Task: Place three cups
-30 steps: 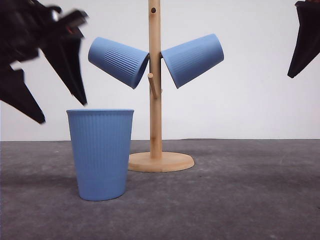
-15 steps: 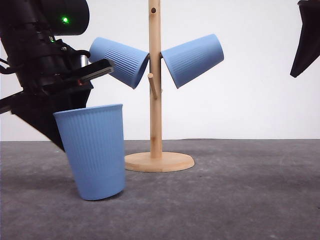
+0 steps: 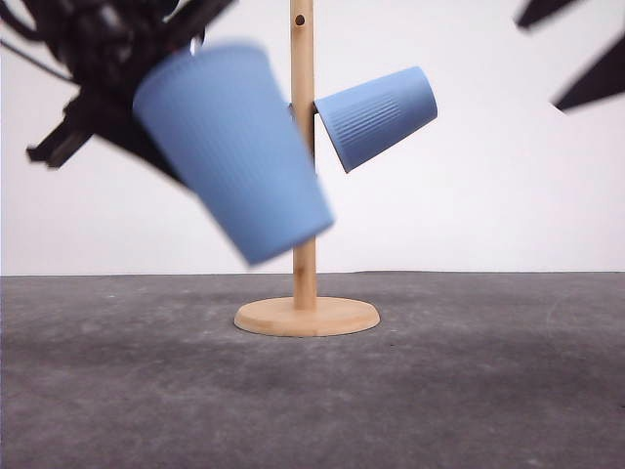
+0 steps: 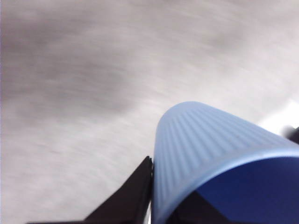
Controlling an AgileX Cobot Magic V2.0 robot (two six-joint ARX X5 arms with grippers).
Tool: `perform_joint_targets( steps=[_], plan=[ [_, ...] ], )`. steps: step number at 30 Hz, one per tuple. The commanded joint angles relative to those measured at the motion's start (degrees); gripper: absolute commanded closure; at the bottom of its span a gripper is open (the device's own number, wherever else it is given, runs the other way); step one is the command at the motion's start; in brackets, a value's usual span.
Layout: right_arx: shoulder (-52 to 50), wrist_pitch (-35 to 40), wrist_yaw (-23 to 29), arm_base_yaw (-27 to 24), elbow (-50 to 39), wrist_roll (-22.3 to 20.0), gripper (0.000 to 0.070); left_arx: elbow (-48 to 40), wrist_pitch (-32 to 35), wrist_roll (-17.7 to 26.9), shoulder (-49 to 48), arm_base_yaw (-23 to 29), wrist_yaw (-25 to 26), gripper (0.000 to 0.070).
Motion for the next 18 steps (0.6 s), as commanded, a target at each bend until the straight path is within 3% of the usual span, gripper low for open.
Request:
perform_joint_targets(
  steps=[1, 6, 18],
  plan=[
    [0.41, 1.1, -0.8, 1.91, 0.37, -1.92, 0.0128, 2.61, -0.69, 2.83, 0.61, -1.09, 3.56, 0.0699],
    [0.45, 2.93, -0.82, 6.46, 0.37, -1.9, 0.0063, 5.63, -1.29, 2.91, 0.62, -3.83, 6.82, 0.0698],
    [0.5, 5.41, -0.18, 13.64, 0.37, -1.68, 0.0062, 6.54, 6.93, -3.86, 0.63, -12.46, 6.97, 0.0698]
  ],
)
